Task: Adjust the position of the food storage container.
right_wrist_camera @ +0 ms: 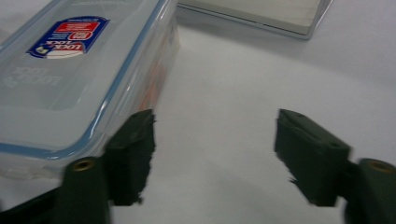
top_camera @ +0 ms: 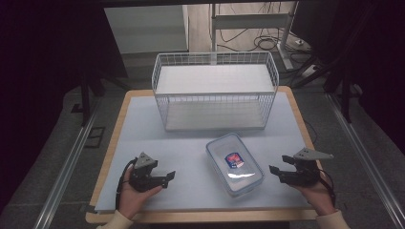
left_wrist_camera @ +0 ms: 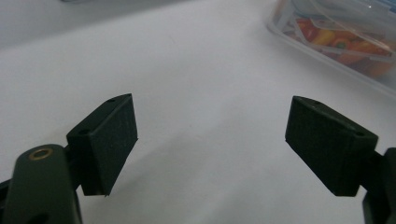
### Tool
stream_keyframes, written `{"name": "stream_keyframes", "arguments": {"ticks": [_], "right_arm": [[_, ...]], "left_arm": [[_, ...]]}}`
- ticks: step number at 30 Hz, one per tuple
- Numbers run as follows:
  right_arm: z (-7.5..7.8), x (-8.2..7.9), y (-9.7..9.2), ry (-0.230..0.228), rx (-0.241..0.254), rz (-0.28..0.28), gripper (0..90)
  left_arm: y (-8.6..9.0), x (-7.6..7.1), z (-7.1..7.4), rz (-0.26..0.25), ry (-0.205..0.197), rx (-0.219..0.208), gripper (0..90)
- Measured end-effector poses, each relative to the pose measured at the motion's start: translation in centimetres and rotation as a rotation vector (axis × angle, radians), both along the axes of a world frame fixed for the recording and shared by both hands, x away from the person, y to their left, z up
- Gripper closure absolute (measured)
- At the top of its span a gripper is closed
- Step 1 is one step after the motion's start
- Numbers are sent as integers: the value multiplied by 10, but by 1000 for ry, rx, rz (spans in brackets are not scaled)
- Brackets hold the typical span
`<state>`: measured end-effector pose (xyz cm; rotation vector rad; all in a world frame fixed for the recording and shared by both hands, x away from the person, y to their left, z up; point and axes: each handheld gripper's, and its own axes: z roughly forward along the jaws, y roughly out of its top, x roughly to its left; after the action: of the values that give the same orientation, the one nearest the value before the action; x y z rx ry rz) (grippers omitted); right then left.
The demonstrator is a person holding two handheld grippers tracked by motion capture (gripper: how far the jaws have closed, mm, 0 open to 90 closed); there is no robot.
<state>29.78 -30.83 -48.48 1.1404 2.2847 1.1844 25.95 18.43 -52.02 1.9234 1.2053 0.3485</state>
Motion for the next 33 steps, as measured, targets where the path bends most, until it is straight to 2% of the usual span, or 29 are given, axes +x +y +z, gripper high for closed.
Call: {"name": "stream_keyframes", "arguments": {"ticks": [1, 2, 7, 10, 11, 12, 13, 14, 17, 18, 22, 23, 28, 33], "right_arm": [[0, 0, 0, 0, 0, 0, 368], [3, -1, -3, 11, 14, 22, 469], [11, -2, -8, 20, 18, 69, 729], [14, -3, -7, 31, 14, 109, 855], [14, -3, -7, 31, 14, 109, 855], [16, -5, -5, 35, 13, 134, 899], [16, -5, -5, 35, 13, 134, 899], [21, -10, 2, 29, 12, 172, 900], [26, -17, 13, 7, -5, 205, 900], [31, -23, 24, -2, -4, 239, 900], [36, -34, 43, -10, -2, 282, 900], [36, -34, 43, -10, -2, 282, 900], [35, -50, 82, 0, -8, 348, 900], [28, -68, 120, 5, -55, 433, 900]], "left_arm": [[0, 0, 0, 0, 0, 0, 169], [-1, 1, 0, -4, 4, 1, 169], [-2, 2, -1, -8, 2, 4, 169], [-2, 2, 0, -5, 4, 4, 169], [-2, 2, 0, -5, 4, 4, 169], [-2, 2, -1, -6, 3, 5, 169], [-2, 2, -1, -6, 3, 5, 169], [-2, 2, -1, -6, 4, 8, 169], [-3, 2, -1, -5, 8, 7, 169], [-2, 2, -1, -6, 6, 7, 169], [-2, 2, -1, -6, 6, 7, 170], [-2, 2, -1, -6, 6, 7, 170], [-3, 2, -1, -5, 10, 6, 170], [-3, 2, -2, -6, 11, 5, 171]]}}
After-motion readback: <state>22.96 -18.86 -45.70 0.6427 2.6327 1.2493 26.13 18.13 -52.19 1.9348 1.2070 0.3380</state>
